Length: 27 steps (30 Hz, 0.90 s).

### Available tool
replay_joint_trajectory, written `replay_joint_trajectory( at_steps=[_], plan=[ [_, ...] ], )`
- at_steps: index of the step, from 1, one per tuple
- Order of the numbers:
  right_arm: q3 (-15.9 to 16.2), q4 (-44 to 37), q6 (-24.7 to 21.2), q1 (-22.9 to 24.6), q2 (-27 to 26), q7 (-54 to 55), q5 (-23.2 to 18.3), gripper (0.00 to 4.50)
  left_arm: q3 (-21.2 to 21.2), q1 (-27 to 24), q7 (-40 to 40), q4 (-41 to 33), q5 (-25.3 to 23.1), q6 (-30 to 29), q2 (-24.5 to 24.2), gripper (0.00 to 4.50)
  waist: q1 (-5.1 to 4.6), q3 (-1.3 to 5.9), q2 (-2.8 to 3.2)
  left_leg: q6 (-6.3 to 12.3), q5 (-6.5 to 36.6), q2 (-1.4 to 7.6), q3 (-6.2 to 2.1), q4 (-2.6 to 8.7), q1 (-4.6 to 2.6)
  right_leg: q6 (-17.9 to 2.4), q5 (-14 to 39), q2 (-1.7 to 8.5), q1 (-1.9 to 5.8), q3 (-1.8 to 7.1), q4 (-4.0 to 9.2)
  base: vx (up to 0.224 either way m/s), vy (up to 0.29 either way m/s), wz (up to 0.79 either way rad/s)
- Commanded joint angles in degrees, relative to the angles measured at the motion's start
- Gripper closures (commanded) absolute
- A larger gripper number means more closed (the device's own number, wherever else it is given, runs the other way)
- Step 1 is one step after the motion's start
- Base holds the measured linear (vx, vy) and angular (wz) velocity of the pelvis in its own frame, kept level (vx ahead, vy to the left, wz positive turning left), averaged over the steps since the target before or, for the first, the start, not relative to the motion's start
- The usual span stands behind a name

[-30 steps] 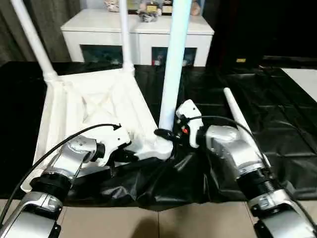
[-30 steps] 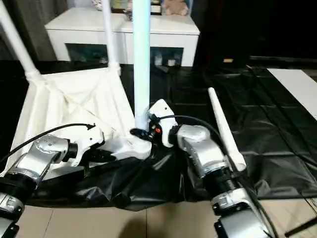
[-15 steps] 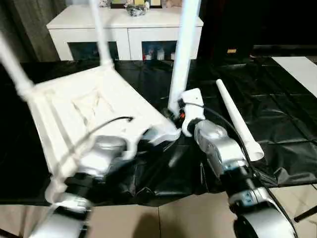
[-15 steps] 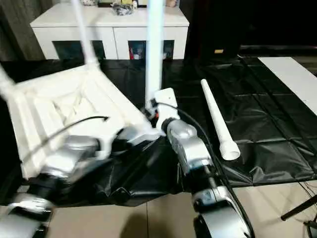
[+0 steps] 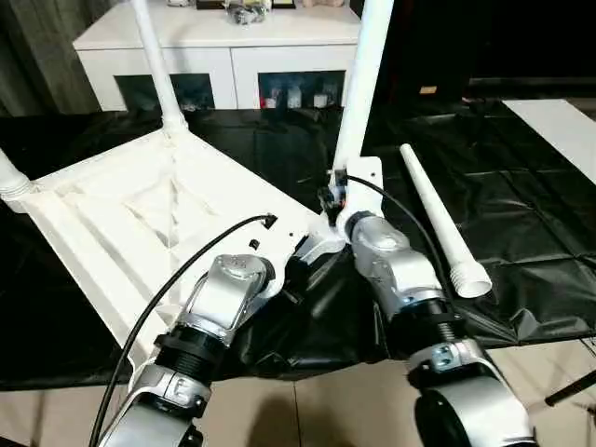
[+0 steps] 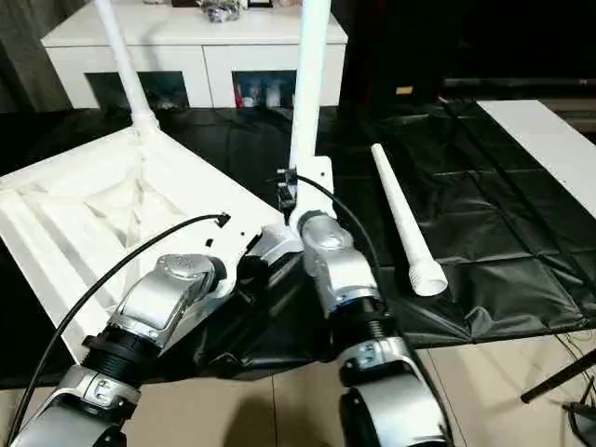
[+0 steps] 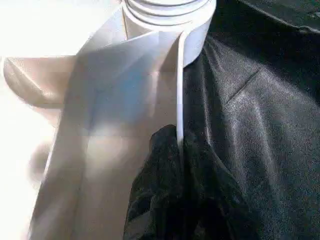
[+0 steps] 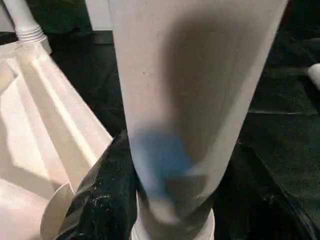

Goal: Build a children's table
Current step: Rotate leg to tighten

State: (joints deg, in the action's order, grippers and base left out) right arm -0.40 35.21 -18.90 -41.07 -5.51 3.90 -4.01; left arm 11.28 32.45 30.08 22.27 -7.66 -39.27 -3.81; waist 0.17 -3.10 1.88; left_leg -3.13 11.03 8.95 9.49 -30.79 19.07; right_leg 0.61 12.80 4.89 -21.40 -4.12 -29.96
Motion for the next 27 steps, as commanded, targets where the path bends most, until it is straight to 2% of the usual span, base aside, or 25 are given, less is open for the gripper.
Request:
replay_joint_trajectory(
  at_steps=[1,4,6,7,8,9,10,12,14,16,18,23,26,27],
  plan=[
    [-2.2,10.3,-4.5,4.5,-0.2,1.9,-1.4,2.68,-0.6,1.1,-1.7,-3.8,-0.3,0.0,0.5,4.5,-0.28,1.48,0.43,-2.5,39.1,3.38,-2.74,5.06,-1.24,-2.3,32.1,4.07,-0.96,1.92,5.07,0.0,0.0,0.0],
    [-3.2,11.6,-4.2,3.5,-0.5,2.7,-1.6,2.68,-0.6,0.8,-2.0,-4.8,-0.3,-1.1,0.8,4.5,-0.21,1.75,0.36,-2.97,36.7,3.63,-2.63,5.22,-0.66,-4.3,26.1,3.94,-0.48,2.32,4.2,0.0,0.0,0.0],
    [-3.4,12.0,-4.0,3.2,-0.6,2.9,-1.5,2.68,-0.5,0.7,-2.3,-5.2,-0.1,-1.6,1.0,4.5,0.0,2.21,0.26,-3.07,32.0,3.74,-2.18,5.07,-0.14,-6.4,19.4,3.91,-0.16,2.88,3.39,0.0,0.0,0.0],
    [-3.5,12.1,-4.0,3.1,-0.7,3.1,-1.5,2.68,-0.4,0.7,-2.3,-5.3,-0.1,-1.7,1.0,4.5,0.0,2.21,0.26,-3.07,32.0,3.74,-2.18,5.07,-0.14,-6.4,19.4,3.91,-0.16,2.88,3.39,0.0,0.0,0.0],
    [-3.9,12.7,-3.7,2.6,-1.0,4.0,-1.4,2.68,-0.2,0.5,-2.8,-6.1,0.5,-2.5,1.3,4.5,0.24,2.55,0.24,-3.11,27.0,3.82,-1.69,4.84,0.23,-8.2,13.2,3.83,0.09,3.19,2.69,0.0,0.0,0.0],
    [-4.0,12.9,-3.5,2.4,-1.1,4.3,-1.4,2.68,-0.1,0.4,-2.9,-6.4,0.7,-2.8,1.5,4.5,0.27,2.6,0.17,-3.06,26.2,3.88,-1.58,4.79,0.31,-8.6,12.4,3.79,0.16,3.19,2.54,0.0,0.0,0.0],
    [-4.1,13.1,-3.4,2.3,-1.1,4.4,-1.4,2.68,-0.1,0.4,-3.0,-6.5,0.8,-2.9,1.6,4.5,0.21,2.52,0.01,-2.9,26.5,3.8,-1.4,4.64,0.28,-8.9,13.8,3.7,-0.01,3.13,2.61,0.0,0.0,0.0],
    [-4.2,13.4,-3.2,2.1,-1.2,4.6,-1.3,2.68,0.0,0.4,-3.1,-6.7,0.9,-3.1,1.6,4.5,0.1,2.44,-0.07,-2.9,29.4,3.6,-1.44,4.37,0.08,-7.8,19.8,3.65,-0.51,3.12,3.04,0.0,0.0,0.0],
    [-4.1,13.9,-2.8,1.7,-1.2,4.4,-1.1,2.68,0.1,0.3,-3.1,-6.9,1.0,-3.2,1.6,4.5,0.08,2.64,-0.17,-2.72,28.9,3.56,-1.58,4.31,0.32,-7.2,20.4,3.72,-0.28,3.06,2.99,0.0,0.0,0.0],
    [-3.2,14.5,-2.2,1.2,-0.8,3.2,-0.3,2.68,0.1,0.3,-3.2,-7.1,1.2,-3.4,1.4,4.5,0.16,2.92,-0.18,-2.57,26.7,3.67,-1.44,4.17,0.46,-7.6,17.9,3.61,-0.25,3.1,2.76,0.0,0.0,0.0],
    [-2.7,14.5,-2.0,0.9,-0.8,2.2,-0.1,2.68,0.1,0.2,-3.1,-7.2,1.4,-3.5,1.2,4.5,0.16,3.01,-0.28,-2.25,24.2,3.67,-1.29,4.09,0.87,-8.9,14.4,3.51,0.14,3.03,2.28,0.0,0.0,0.0],
    [-0.8,14.2,-2.0,0.3,-0.2,-2.1,0.2,2.68,0.8,0.0,-1.3,-7.9,2.0,-3.0,0.2,4.5,0.11,3.13,-0.24,-1.71,23.3,3.65,-1.23,3.95,1.06,-9.6,14.6,3.52,0.35,2.95,2.23,0.0,0.0,0.0],
    [2.0,12.3,-5.3,1.0,1.4,-10.2,-0.1,2.68,2.7,-1.2,3.4,-9.5,2.8,-1.0,-2.6,4.5,0.01,3.17,-0.31,-0.93,21.5,3.79,-1.37,3.96,1.71,-10.3,13.6,3.68,1.01,2.83,1.91,0.0,0.0,0.0],
    [2.7,11.7,-6.3,1.3,2.1,-12.3,-0.2,2.68,3.4,-1.6,5.2,-9.9,2.7,0.0,-4.0,4.5,-0.01,3.23,-0.25,-0.81,21.1,3.78,-1.29,3.88,1.63,-10.5,13.2,3.65,0.97,2.83,1.89,0.0,0.0,0.0]
  ],
)
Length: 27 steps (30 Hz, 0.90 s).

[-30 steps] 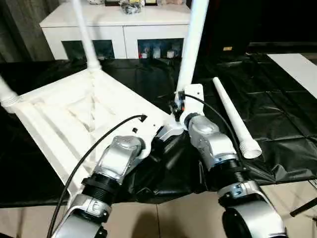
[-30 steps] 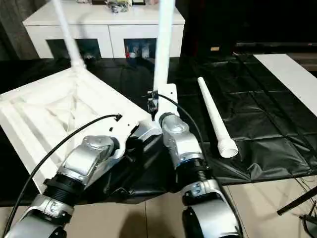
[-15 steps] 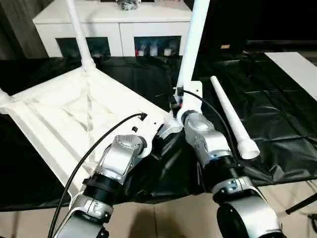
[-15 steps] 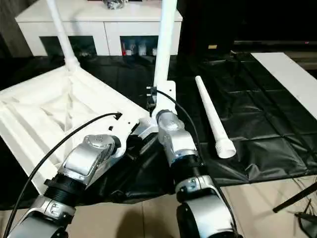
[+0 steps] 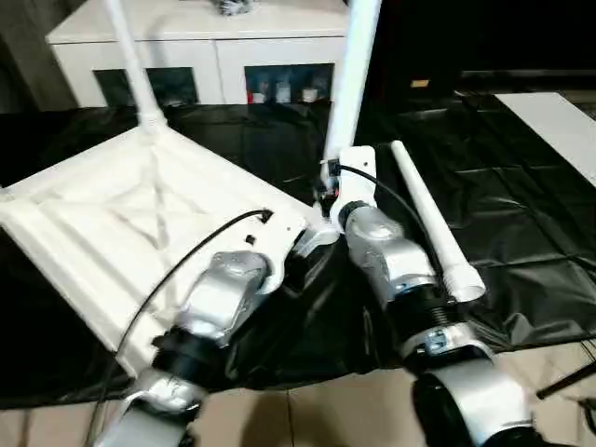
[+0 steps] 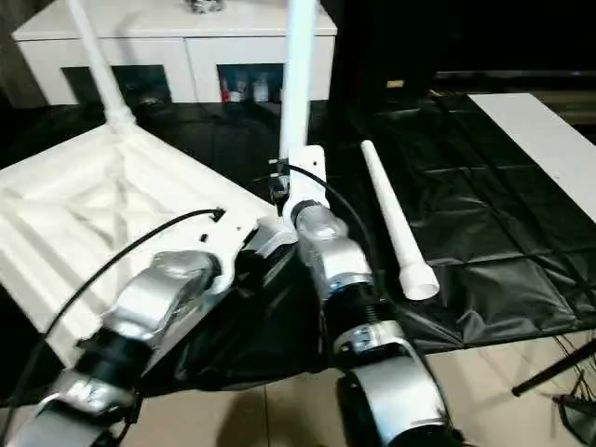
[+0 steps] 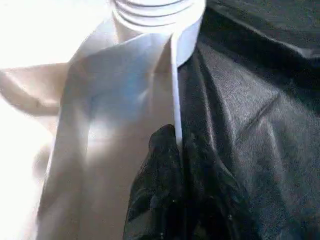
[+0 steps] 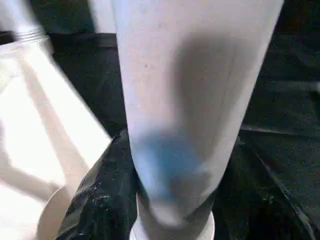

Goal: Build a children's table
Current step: Rotate leg to tighten

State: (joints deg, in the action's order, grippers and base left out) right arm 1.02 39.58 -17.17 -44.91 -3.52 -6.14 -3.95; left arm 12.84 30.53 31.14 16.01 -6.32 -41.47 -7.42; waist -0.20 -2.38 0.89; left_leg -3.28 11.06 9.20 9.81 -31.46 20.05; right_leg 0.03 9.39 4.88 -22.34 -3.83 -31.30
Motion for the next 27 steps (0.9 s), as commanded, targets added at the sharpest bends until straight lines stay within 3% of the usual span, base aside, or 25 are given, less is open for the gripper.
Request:
replay_joint_trajectory(
  at_steps=[1,3,5,10,11,13,15,17,21,27],
  plan=[
    [2.2,6.7,-9.1,5.5,0.9,-5.0,-0.2,2.68,2.6,-0.2,6.4,-4.2,1.7,3.5,-1.9,4.5,0.43,2.62,0.74,-0.39,20.0,3.55,-1.45,4.38,0.36,-10.5,15.2,3.58,1.81,2.59,3.19,0.0,0.0,0.0],
    [4.8,4.4,-11.8,6.8,3.8,-12.7,-0.5,2.68,3.2,-1.4,12.5,-6.4,3.4,4.0,-6.3,4.5,0.49,2.59,0.87,0.05,18.4,3.59,-1.35,4.29,0.52,-11.5,13.5,3.63,2.13,2.62,2.84,0.0,0.0,0.0],
    [5.7,3.3,-12.5,7.4,5.4,-16.2,-0.8,2.68,3.3,-1.9,15.6,-7.4,4.3,5.2,-8.7,4.5,0.76,2.76,1.1,0.41,16.2,3.73,-0.96,3.89,0.01,-13.2,11.0,3.56,1.89,2.78,2.62,0.0,0.0,0.0],
    [8.1,-0.7,-14.2,9.3,11.5,-29.1,-2.9,2.68,2.9,-4.1,28.1,-11.4,8.7,9.3,-17.3,4.5,1.3,2.98,1.19,1.11,12.6,3.81,-0.77,3.55,0.04,-14.9,6.4,3.25,2.43,2.75,1.59,0.0,0.0,0.0],
    [11.3,-3.1,-14.8,10.5,14.9,-36.2,-2.5,2.68,2.7,-5.0,33.0,-13.0,10.8,10.8,-20.3,4.5,1.69,3.01,1.15,1.39,12.3,3.84,-0.85,3.47,-0.18,-15.1,5.9,3.15,2.53,2.61,1.44,0.0,0.0,0.0],
    [13.3,-4.8,-14.6,11.4,17.2,-40.7,-2.2,2.68,2.6,-5.4,35.6,-13.7,12.0,11.3,-22.2,4.5,2.14,2.84,1.14,1.78,12.9,3.97,-0.65,3.55,-0.34,-15.1,6.7,3.05,2.27,2.67,1.55,0.0,0.0,0.0],
    [16.1,-7.2,-13.8,12.6,20.7,-47.5,-2.2,2.68,2.4,-5.6,38.2,-13.8,12.9,11.9,-24.5,4.5,2.96,2.86,1.36,1.29,13.0,4.06,-0.27,3.32,-1.25,-15.8,5.9,2.78,1.64,2.77,1.42,0.0,0.0,0.0],
    [18.6,-8.9,-12.2,13.6,24.0,-53.6,-2.1,2.68,2.3,-5.8,40.4,-13.1,13.4,12.8,-26.3,4.5,3.7,2.73,1.39,0.75,14.2,4.23,-0.16,3.44,-1.16,-15.5,7.3,2.66,1.74,2.68,1.3,0.0,0.0,0.0],
    [22.8,-8.9,-7.6,13.6,28.8,-61.1,0.4,2.68,2.9,-6.4,43.6,-12.1,13.5,14.6,-29.8,4.5,3.85,2.47,1.33,-1.59,20.6,4.23,-0.32,3.71,-1.52,-14.3,14.5,3.02,1.39,2.94,1.89,0.0,0.0,0.0],
    [24.5,-6.7,-5.4,11.6,29.7,-62.0,2.5,2.68,3.1,-6.3,44.1,-11.6,13.8,15.5,-30.2,4.5,3.79,2.56,0.99,-1.84,19.9,4.14,-0.68,3.71,-1.0,-13.0,17.4,3.28,1.7,3.12,2.02,0.0,0.0,0.0]
  ],
)
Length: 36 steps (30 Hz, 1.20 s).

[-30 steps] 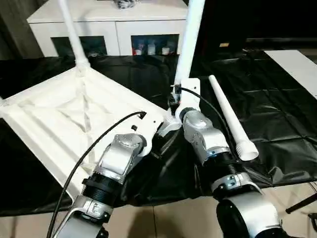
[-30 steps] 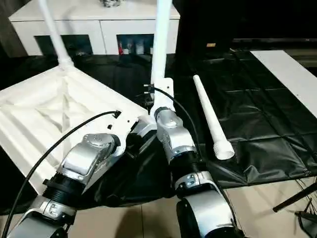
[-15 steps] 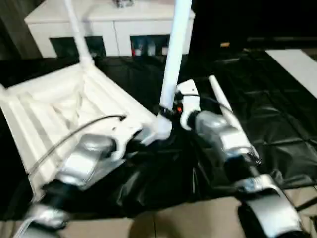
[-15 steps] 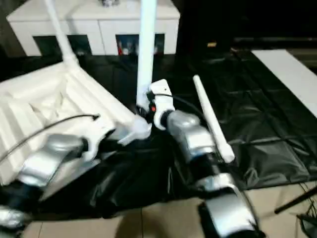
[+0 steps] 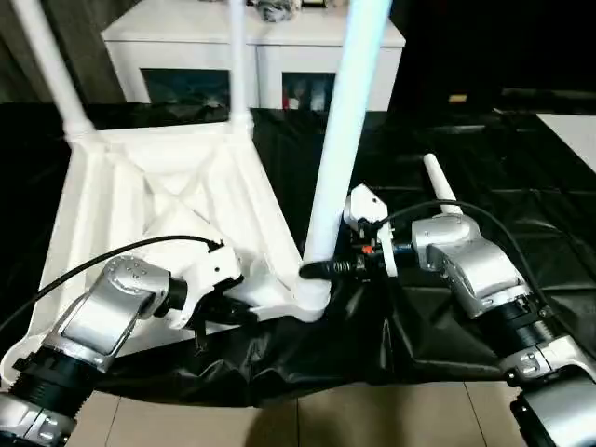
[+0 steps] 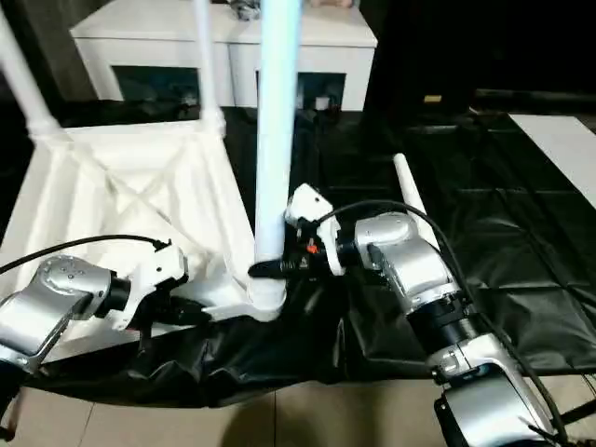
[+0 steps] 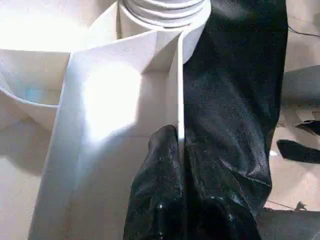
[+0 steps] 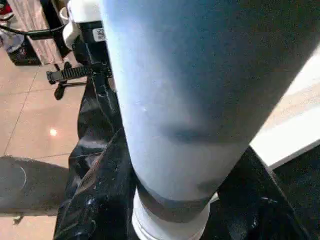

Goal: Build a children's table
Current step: Rotate leg to tighten

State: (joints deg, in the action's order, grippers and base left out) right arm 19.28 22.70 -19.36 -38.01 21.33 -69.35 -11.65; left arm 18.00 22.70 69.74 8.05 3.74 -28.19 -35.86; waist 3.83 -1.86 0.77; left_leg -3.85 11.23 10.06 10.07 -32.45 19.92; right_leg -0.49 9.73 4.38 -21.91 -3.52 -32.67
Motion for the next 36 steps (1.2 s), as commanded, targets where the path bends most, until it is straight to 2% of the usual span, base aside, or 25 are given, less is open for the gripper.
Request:
replay_joint_trajectory(
  at_steps=[1,2,7,10,11,12,14,16,18,19,21,23,24,25,26,27,28,29,30,31,32,33,34,35,36],
  plan=[
    [6.6,10.8,-2.6,4.5,4.5,1.8,10.8,2.68,-2.0,1.8,4.8,-3.2,3.5,2.5,-1.5,4.5,-0.27,1.99,1.1,-1.33,19.9,3.28,-0.99,4.72,-0.79,-12.3,17.5,3.77,1.24,2.8,3.4,0.0,0.0,0.0],
    [7.1,11.4,-1.6,4.4,4.2,2.2,11.3,2.68,-1.8,2.0,4.1,-2.8,3.3,2.8,-1.2,4.5,-0.31,2.1,0.77,-1.14,19.8,3.19,-1.04,4.6,-0.73,-12.0,18.6,3.86,1.23,2.8,3.41,0.0,0.0,0.0],
    [7.5,11.7,-0.3,5.0,3.2,4.3,11.8,2.68,-1.5,2.1,2.5,-2.1,2.5,3.8,-0.8,4.5,-0.36,2.19,0.69,-1.04,19.3,3.21,-1.13,4.53,-0.65,-11.9,18.4,3.77,1.2,2.79,3.31,0.0,0.0,0.0],
    [4.4,13.9,-1.0,5.2,-0.5,14.6,11.7,2.68,-2.5,2.0,-1.2,-1.2,1.6,3.8,0.5,4.5,-0.68,2.09,0.78,-1.62,19.9,3.09,-1.2,4.64,-0.47,-11.8,18.4,3.66,1.1,2.75,3.23,0.0,0.0,0.0],
    [4.4,13.9,-1.0,5.2,-0.5,14.6,11.7,2.68,-2.5,2.0,-1.2,-1.2,1.6,3.8,0.5,4.5,-0.82,2.08,0.73,-1.92,20.5,3.05,-1.27,4.69,-0.48,-11.6,19.5,3.72,1.09,2.71,3.35,0.0,0.0,0.0],
    [1.2,16.3,-3.1,4.5,-3.4,22.6,10.8,2.68,-3.1,2.2,-4.6,-0.5,1.1,2.2,2.3,4.5,-0.94,1.99,0.74,-2.36,22.3,3.02,-1.53,4.8,-0.44,-10.4,22.7,3.79,1.22,2.55,3.56,0.0,0.0,0.0],
    [-3.4,18.7,-5.4,3.8,-7.0,33.5,9.4,2.68,-3.7,2.6,-9.7,0.7,0.3,0.1,5.5,4.5,-1.87,1.82,0.86,-4.03,24.5,3.01,-2.01,5.04,-0.24,-9.3,26.2,3.99,1.02,2.49,3.82,0.0,0.0,0.0],
    [-6.4,19.6,-7.1,3.6,-9.2,39.6,8.0,2.68,-4.0,3.0,-13.5,1.7,-0.3,-1.3,8.0,4.5,-2.63,1.79,0.71,-4.66,27.2,2.96,-2.53,5.17,-0.03,-7.7,28.9,3.96,1.19,2.17,3.94,0.0,0.0,0.0],
    [-8.9,20.1,-8.3,3.5,-11.0,43.9,6.7,2.68,-4.1,3.5,-16.7,2.6,-0.8,-2.5,10.4,4.5,-2.9,1.84,0.78,-4.52,29.5,2.75,-2.55,4.93,-0.68,-6.7,31.4,3.92,0.51,2.13,4.58,0.0,0.0,0.0],
    [-10.4,20.6,-8.7,3.4,-12.1,46.7,5.7,2.68,-4.1,3.9,-18.9,3.3,-1.1,-3.2,12.1,4.5,-3.01,1.78,0.57,-3.95,30.5,2.54,-2.39,4.56,-1.17,-6.2,33.3,3.96,-0.02,2.16,5.18,0.0,0.0,0.0],
    [-14.0,22.6,-8.7,2.7,-15.5,54.6,3.8,2.68,-4.1,5.5,-25.8,5.6,-2.3,-6.5,17.8,4.5,-3.32,1.42,0.58,-3.42,31.0,2.38,-2.41,4.48,-1.12,-5.2,35.9,3.9,-0.24,1.92,5.61,0.0,0.0,0.0],
    [-15.2,23.5,-8.5,2.3,-16.9,57.9,3.2,2.68,-4.0,6.3,-28.8,6.8,-3.0,-7.7,20.3,4.5,-3.45,1.18,0.65,-2.94,33.7,1.99,-2.42,3.83,-2.39,-2.9,41.6,3.63,-1.23,0.98,6.96,-0.057,-0.003,0.02],
    [-16.0,24.4,-8.0,1.9,-18.1,61.0,3.1,2.68,-4.0,7.0,-31.5,8.0,-3.7,-8.4,22.6,4.5,-4.06,0.84,0.99,-2.65,36.5,1.84,-2.8,3.78,-2.92,-0.7,43.7,3.3,-1.22,-0.54,8.03,-0.05,0.012,0.01],
    [-16.9,25.4,-7.3,1.3,-19.7,64.3,3.1,2.68,-4.0,7.7,-34.2,9.4,-4.2,-8.7,25.2,4.5,-4.16,0.91,1.47,-2.74,37.5,1.87,-2.96,3.82,-3.19,-0.4,42.8,3.21,-1.1,-0.93,8.15,0.0,0.0,0.0],
    [-17.4,25.9,-7.0,0.9,-20.5,66.1,3.2,2.68,-4.0,8.1,-35.5,10.1,-4.4,-8.8,26.5,4.5,-4.32,0.75,2.0,-2.9,40.4,2.16,-3.57,4.5,-3.25,-0.4,40.0,2.93,-0.49,-1.86,8.11,0.0,0.0,0.0],
    [-17.8,26.5,-6.5,0.5,-21.6,68.2,3.4,2.68,-3.9,8.6,-37.3,11.1,-4.7,-8.8,28.2,4.5,-4.73,0.5,2.08,-2.94,42.5,2.44,-3.76,5.15,-2.97,-0.4,38.1,2.66,0.04,-2.35,8.08,-0.017,0.056,-0.06],
    [-18.0,27.2,-6.0,0.0,-22.5,69.8,3.6,2.68,-3.8,9.1,-38.7,12.1,-5.0,-8.7,29.6,4.5,-5.06,0.7,2.28,-2.9,43.8,2.86,-4.39,6.07,-1.56,-0.6,34.8,3.1,1.84,-2.34,6.72,0.0,0.0,0.0],
    [-18.2,28.0,-5.3,-0.5,-23.5,71.6,3.9,2.68,-3.7,9.6,-40.3,13.1,-5.4,-8.6,31.1,4.5,-4.76,0.6,2.38,-2.8,45.4,3.18,-3.98,6.75,-1.75,-1.2,33.3,3.01,1.73,-1.9,6.23,0.0,0.0,0.0],
    [-18.1,28.7,-4.5,-1.0,-24.4,73.2,4.3,2.68,-3.5,10.1,-41.6,14.0,-5.7,-8.5,32.3,4.5,-4.66,0.46,2.33,-2.83,46.1,2.91,-3.66,6.43,-2.69,-1.2,34.8,2.93,0.95,-2.31,6.95,0.0,0.0,0.0],
    [-18.1,29.4,-3.9,-1.4,-25.1,74.4,4.6,2.68,-3.4,10.5,-42.5,14.6,-5.9,-8.6,33.1,4.5,-5.17,-0.01,2.3,-2.64,47.5,2.2,-3.09,5.75,-4.03,0.1,38.6,2.32,-0.11,-4.32,8.58,0.0,0.0,0.0],
    [-17.9,29.9,-3.3,-1.8,-25.4,75.1,5.0,2.68,-3.3,10.7,-42.8,14.8,-6.0,-8.6,33.4,4.5,-5.2,-0.18,2.53,-2.24,48.2,2.73,-3.23,6.93,-2.55,1.1,39.3,2.24,1.68,-4.9,7.28,0.0,0.0,0.0],
    [-17.8,30.2,-3.0,-2.0,-25.6,75.4,5.2,2.68,-3.4,10.8,-42.9,14.8,-6.0,-8.7,33.4,4.5,-4.62,-0.22,2.97,-2.32,49.8,3.64,-3.05,9.04,-0.35,0.7,36.6,1.92,3.61,-4.11,3.86,-0.051,-0.035,0.06],
    [-17.9,30.4,-2.7,-2.3,-25.8,75.7,5.3,2.68,-3.5,10.8,-42.8,14.6,-6.1,-8.7,33.1,4.5,-0.95,0.55,4.04,-2.7,52.4,5.22,-1.28,13.64,3.88,-2.0,19.7,1.54,7.23,-1.13,-6.44,-0.053,-0.095,0.22],
    [-17.6,30.5,-2.3,-2.4,-26.0,75.4,5.5,2.68,-3.7,10.8,-42.7,14.6,-6.1,-8.6,32.7,4.5,-1.68,1.18,-0.3,-0.84,42.7,2.84,-0.16,8.43,-2.62,-0.6,28.3,2.82,0.56,2.64,-0.74,-0.053,-0.095,0.22],
    [-17.2,30.3,-2.0,-2.5,-26.0,74.5,5.7,2.68,-3.8,10.7,-42.6,14.5,-6.2,-8.4,32.2,4.5,-0.96,0.77,-1.7,-1.34,33.9,0.39,-0.63,1.05,-6.2,0.4,46.1,5.51,-4.69,3.03,6.9,0.055,-0.149,0.17]
  ],
)
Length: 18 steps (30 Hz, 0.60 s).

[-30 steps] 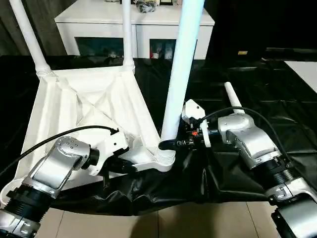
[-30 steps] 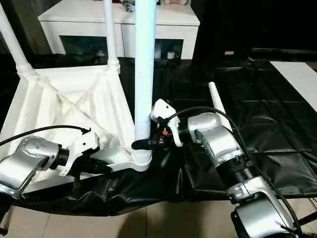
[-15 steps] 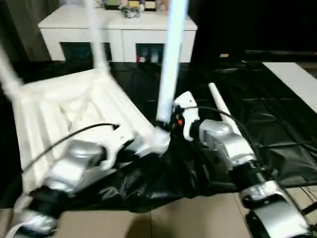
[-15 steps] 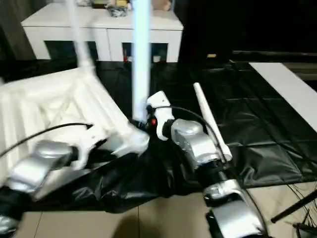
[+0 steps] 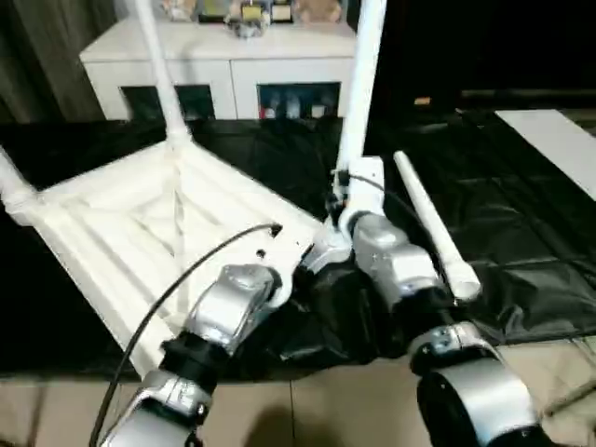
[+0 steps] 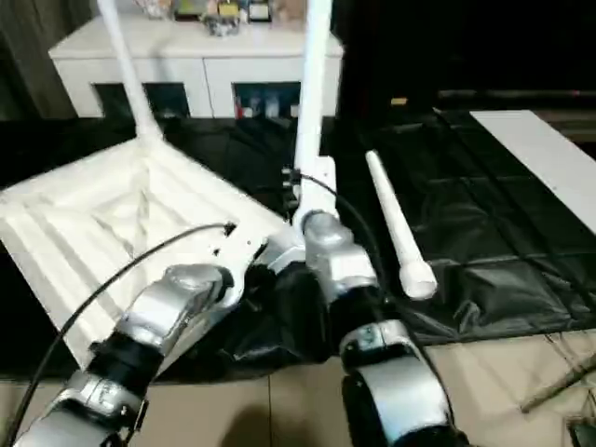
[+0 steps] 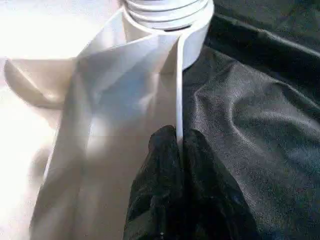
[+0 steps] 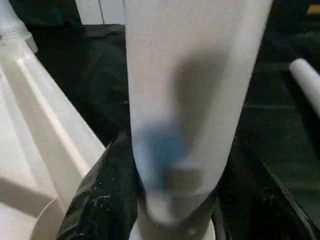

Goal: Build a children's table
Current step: Rotate leg to tighten

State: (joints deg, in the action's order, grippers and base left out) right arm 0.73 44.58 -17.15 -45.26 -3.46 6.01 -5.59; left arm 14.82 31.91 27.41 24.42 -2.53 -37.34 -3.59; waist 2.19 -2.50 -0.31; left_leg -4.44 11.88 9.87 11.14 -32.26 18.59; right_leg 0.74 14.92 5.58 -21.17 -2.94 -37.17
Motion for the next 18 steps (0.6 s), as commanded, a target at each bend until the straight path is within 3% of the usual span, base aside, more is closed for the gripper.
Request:
replay_joint_trajectory(
  at_steps=[1,2,3,4,5,6,7,8,12,15,16,18],
  plan=[
    [1.5,8.3,-4.1,4.8,-1.2,-1.0,-0.4,2.68,-0.7,1.5,-0.2,-1.9,0.1,0.8,-0.2,4.5,0.89,1.25,-0.45,2.35,15.7,0.41,-2.77,-3.01,-1.34,-0.5,55.5,8.41,-3.15,4.73,13.45,0.136,-0.073,-0.27],
    [1.8,7.8,-3.6,4.8,-1.1,-2.8,-0.2,2.68,-0.8,1.4,0.2,-1.9,-0.1,1.3,-1.3,4.5,1.88,2.21,0.34,1.24,6.6,2.05,-4.63,1.8,4.03,-1.8,42.2,7.02,2.28,3.85,9.29,0.136,-0.073,-0.27],
    [2.1,7.4,-3.6,4.9,-1.0,-3.9,0.0,2.68,-1.0,1.2,0.5,-1.9,-0.2,1.5,-1.8,4.5,2.31,2.88,1.25,-0.01,5.7,2.44,-4.42,3.34,3.2,-2.4,32.1,4.62,1.57,2.62,8.22,0.096,0.013,-0.31],
    [2.2,7.3,-3.6,5.0,-0.9,-4.4,0.0,2.68,-0.9,1.2,0.7,-1.9,-0.2,1.7,-2.1,4.5,1.59,2.6,1.3,-1.56,10.0,2.65,-3.94,3.83,2.15,-4.3,18.3,2.36,0.3,1.99,7.09,0.0,0.0,0.0],
    [2.3,6.9,-3.6,5.2,-0.7,-6.6,0.0,2.68,-0.9,0.9,1.6,-2.1,-0.3,2.4,-3.3,4.5,1.19,2.44,1.88,-2.32,17.7,2.46,-3.53,4.07,1.37,-5.8,18.4,2.03,-0.23,2.1,7.22,0.0,0.0,0.0],
    [2.7,6.3,-4.6,5.4,-0.4,-8.6,-0.2,2.68,-0.8,0.6,2.4,-2.4,-0.3,2.4,-4.2,4.5,0.93,2.37,1.96,-2.76,20.8,2.39,-3.44,4.02,0.95,-6.4,20.0,2.16,-0.64,2.26,7.57,0.0,0.0,0.0],
    [3.0,5.6,-5.5,5.8,0.0,-10.3,-0.5,2.68,-0.7,0.4,3.3,-2.8,-0.2,2.7,-5.1,4.5,0.48,2.41,1.93,-3.01,23.3,2.38,-3.72,4.26,1.33,-6.9,20.9,2.3,-0.1,2.2,7.64,0.0,0.0,0.0],
    [4.0,4.4,-6.3,6.5,0.9,-14.2,-0.5,2.68,-0.4,-0.3,5.7,-3.6,0.2,3.8,-7.0,4.5,0.35,2.5,1.98,-2.89,22.9,2.57,-4.04,4.62,1.9,-6.9,19.8,2.45,0.52,2.08,7.64,0.0,0.0,0.0],
    [7.0,0.8,-7.9,8.8,3.7,-22.9,-0.4,2.68,0.3,-1.8,11.0,-6.1,1.1,5.5,-11.0,4.5,-0.23,2.89,1.79,-1.71,19.2,2.67,-3.6,4.61,2.02,-8.9,12.9,2.3,0.98,2.08,7.64,0.0,0.0,0.0],
    [9.0,-2.4,-7.3,11.1,6.9,-31.1,-0.7,2.68,0.0,-3.3,16.3,-9.2,3.3,5.5,-14.2,4.5,-0.02,3.04,1.78,-0.53,15.5,2.76,-3.26,4.4,2.01,-10.7,9.5,2.49,1.38,2.12,7.44,0.0,0.0,0.0],
    [9.1,-2.5,-7.3,11.1,7.0,-31.4,-0.7,2.68,0.0,-3.3,16.4,-9.3,3.3,5.5,-14.3,4.5,-0.14,3.16,1.92,-0.03,13.3,2.86,-3.24,4.31,2.29,-11.3,6.6,2.52,1.62,2.22,7.06,0.053,-0.001,-0.03],
    [9.8,-4.1,-7.4,12.1,8.6,-35.5,-1.1,2.68,0.1,-4.1,19.6,-10.5,4.3,6.8,-16.2,4.5,-0.2,3.34,1.94,0.5,9.2,2.86,-3.1,3.98,2.19,-13.3,-0.7,2.26,1.84,2.05,6.41,0.052,0.004,-0.03]
  ],
)
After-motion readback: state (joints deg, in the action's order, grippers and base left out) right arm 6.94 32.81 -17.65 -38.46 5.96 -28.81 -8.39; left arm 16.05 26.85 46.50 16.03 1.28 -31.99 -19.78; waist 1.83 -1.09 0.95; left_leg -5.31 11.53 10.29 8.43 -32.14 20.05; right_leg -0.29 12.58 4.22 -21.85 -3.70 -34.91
